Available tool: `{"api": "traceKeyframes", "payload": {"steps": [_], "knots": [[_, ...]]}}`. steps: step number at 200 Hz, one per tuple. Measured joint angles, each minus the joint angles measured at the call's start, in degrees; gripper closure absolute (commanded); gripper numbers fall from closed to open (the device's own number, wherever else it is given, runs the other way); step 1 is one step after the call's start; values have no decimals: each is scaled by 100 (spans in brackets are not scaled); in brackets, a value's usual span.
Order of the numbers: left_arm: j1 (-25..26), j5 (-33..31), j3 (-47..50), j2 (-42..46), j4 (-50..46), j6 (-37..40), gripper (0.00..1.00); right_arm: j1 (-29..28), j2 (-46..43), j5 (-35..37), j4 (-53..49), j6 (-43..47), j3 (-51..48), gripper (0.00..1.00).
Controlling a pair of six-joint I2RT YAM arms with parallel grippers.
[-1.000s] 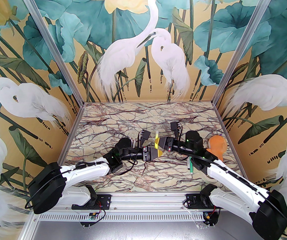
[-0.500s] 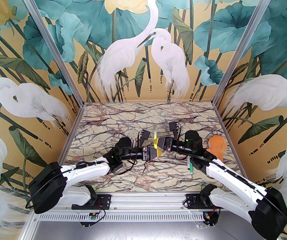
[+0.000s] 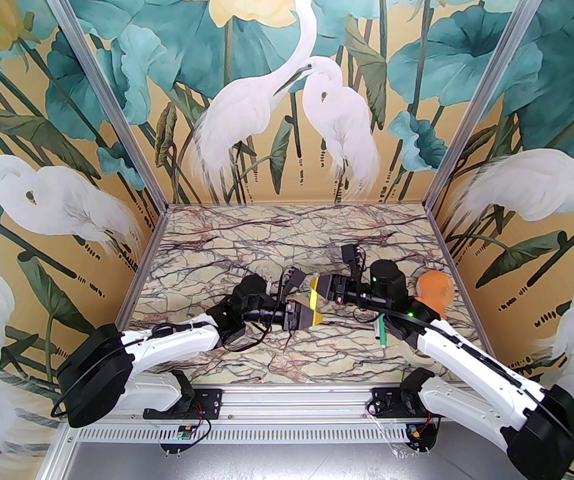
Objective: Open the pen caps
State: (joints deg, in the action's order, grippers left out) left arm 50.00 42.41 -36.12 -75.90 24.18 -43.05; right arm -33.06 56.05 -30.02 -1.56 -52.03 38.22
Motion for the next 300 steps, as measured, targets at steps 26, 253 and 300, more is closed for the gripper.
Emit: {"api": "traceKeyframes", "payload": {"steps": [26,253,300], "knots": [[33,116,-192,-26,-332,205,87,0,98,26,-168,76,129,63],[146,-555,2,-223,562,-190,90,0,-262,219,221,-264,-304,74],[146,-549,-2,-221,208,44,91,-2,-122,177,120,-260,-302,72]]}}
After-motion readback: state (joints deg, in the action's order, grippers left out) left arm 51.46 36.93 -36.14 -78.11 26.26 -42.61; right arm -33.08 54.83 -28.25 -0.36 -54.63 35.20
